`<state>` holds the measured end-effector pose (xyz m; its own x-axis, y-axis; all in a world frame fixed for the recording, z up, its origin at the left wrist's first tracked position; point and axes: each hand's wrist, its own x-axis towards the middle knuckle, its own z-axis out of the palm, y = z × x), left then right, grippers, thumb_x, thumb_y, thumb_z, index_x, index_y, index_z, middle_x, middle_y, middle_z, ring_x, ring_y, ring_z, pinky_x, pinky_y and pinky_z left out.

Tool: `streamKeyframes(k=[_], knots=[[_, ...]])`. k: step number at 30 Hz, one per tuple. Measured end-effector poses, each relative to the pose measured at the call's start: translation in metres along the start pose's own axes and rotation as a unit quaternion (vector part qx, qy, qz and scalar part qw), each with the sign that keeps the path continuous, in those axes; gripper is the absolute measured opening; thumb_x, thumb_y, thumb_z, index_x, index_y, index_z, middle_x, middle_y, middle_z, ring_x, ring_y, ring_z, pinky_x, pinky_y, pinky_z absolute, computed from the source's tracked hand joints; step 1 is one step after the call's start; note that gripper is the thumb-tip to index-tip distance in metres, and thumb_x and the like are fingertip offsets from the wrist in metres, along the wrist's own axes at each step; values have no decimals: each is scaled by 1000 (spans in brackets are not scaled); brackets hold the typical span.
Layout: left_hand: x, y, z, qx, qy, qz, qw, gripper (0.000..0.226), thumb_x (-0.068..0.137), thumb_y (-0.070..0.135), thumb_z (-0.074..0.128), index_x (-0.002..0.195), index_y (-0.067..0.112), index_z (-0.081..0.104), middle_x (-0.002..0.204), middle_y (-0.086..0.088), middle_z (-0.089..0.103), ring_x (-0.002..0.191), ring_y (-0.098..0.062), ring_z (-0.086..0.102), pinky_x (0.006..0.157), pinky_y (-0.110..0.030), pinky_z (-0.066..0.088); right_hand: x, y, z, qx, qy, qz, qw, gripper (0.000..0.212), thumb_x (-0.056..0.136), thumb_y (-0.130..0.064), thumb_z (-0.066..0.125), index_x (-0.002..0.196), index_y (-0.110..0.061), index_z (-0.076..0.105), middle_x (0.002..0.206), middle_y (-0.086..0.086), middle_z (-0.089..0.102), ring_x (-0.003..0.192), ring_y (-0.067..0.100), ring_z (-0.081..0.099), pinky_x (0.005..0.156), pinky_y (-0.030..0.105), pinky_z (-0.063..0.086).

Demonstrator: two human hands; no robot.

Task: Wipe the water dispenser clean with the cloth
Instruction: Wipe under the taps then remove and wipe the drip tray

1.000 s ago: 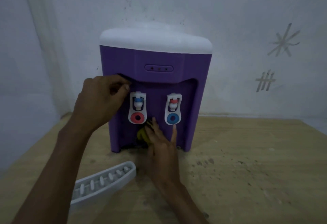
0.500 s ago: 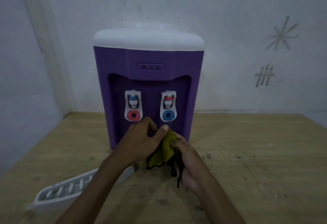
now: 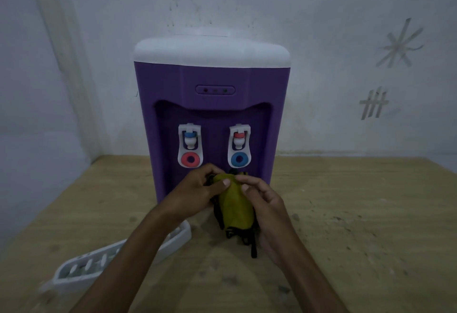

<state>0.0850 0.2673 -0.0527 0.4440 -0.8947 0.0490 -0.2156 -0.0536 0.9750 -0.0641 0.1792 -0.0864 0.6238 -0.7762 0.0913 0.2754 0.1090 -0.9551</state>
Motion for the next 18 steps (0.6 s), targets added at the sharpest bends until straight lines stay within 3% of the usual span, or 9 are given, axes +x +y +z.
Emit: streamKeyframes(k=[4,7,8,10,12,15,18], knots=[[1,2,-7,-67,-42,-17,997,14,98,13,66,112,15,68,95,-2,76,90,-14,72,73,-26,56,8,2,-5,29,40,-21,999,12,96,-16,69,107,-11,65,108,18,71,97,30,69,83,44,56],[1,4,-7,-102,-73,-18,992,23,98,11,66,120,14,68,105,-7,77,102,-20,73,88,-35,57,7,2,-4,-7,28,11,1000,47,76,-43,80,112,-19,62,110,7,75,100,25,73,81,44,59],[1,6,-6,-102,-80,-18,991,24,97,11,66,121,13,69,109,-8,77,106,-22,73,92,-37,57,6,2,-4,-21,13,31,999,49,75,-47,79,114,-20,64,109,4,77,101,23,74,85,46,60],[0,7,-7,-90,-87,-15,992,23,96,12,68,119,14,71,115,-9,76,112,-23,72,96,-40,57,4,1,-4,-37,-9,48,998,31,89,-40,74,114,-21,71,108,2,79,104,23,75,92,46,60],[0,7,-8,-92,-83,-17,992,21,94,17,71,115,16,73,117,-9,75,114,-23,71,96,-42,57,3,-3,-5,-40,-10,36,999,19,99,-28,66,114,-20,74,107,3,79,103,23,75,87,38,61],[-1,9,-8,-113,-72,-22,991,25,88,29,74,110,18,75,116,-5,74,114,-21,70,88,-38,57,1,-8,-7,-62,-13,2,998,18,102,-20,61,111,-17,76,102,4,80,97,20,76,76,28,60],[0,14,-7,-141,-52,-43,988,30,99,32,59,120,15,72,117,-4,74,115,-20,68,89,-42,58,0,-10,-7,-83,3,-9,996,21,105,-21,56,103,-21,77,95,4,80,90,17,76,74,28,60]])
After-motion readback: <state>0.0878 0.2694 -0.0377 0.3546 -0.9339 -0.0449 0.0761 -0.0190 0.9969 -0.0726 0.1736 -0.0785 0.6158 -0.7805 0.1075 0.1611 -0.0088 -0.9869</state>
